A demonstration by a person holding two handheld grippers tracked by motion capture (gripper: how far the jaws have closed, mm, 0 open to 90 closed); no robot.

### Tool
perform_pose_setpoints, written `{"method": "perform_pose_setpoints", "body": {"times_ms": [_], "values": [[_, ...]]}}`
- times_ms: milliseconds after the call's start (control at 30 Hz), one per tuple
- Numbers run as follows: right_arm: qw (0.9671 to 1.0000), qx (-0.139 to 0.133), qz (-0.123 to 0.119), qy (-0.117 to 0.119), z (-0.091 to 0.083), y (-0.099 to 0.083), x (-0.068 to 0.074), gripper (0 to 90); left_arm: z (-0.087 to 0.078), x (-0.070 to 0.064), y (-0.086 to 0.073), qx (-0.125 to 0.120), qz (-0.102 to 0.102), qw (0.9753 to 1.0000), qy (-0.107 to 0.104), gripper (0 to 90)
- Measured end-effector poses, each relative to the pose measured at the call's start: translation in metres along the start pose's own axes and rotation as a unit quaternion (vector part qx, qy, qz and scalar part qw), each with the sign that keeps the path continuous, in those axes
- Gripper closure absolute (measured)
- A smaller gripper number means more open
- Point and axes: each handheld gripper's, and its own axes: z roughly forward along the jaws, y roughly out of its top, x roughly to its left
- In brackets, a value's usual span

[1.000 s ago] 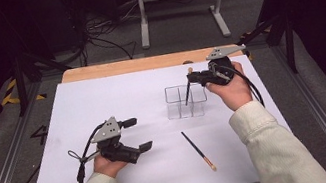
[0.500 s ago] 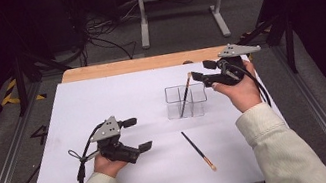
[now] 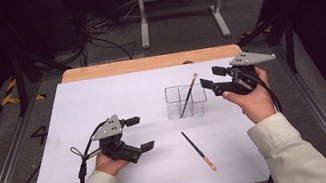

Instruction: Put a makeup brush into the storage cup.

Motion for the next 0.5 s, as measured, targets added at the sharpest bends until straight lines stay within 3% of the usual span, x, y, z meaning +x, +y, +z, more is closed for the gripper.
{"method": "perform_pose_setpoints", "body": {"times_ms": [267, 500], "values": [[0.9999, 0.003, -0.007, 0.007, -0.014, -0.005, 0.009, 35.1, -0.004, -0.001, 0.001, 0.003, -0.001, 1.0000, 0.003, 2.1], [0.9993, 0.028, -0.016, 0.017, -0.021, -0.013, 0.020, 35.7, -0.007, 0.000, 0.002, -0.009, 0.000, 1.0000, -0.002, 1.4]]}}
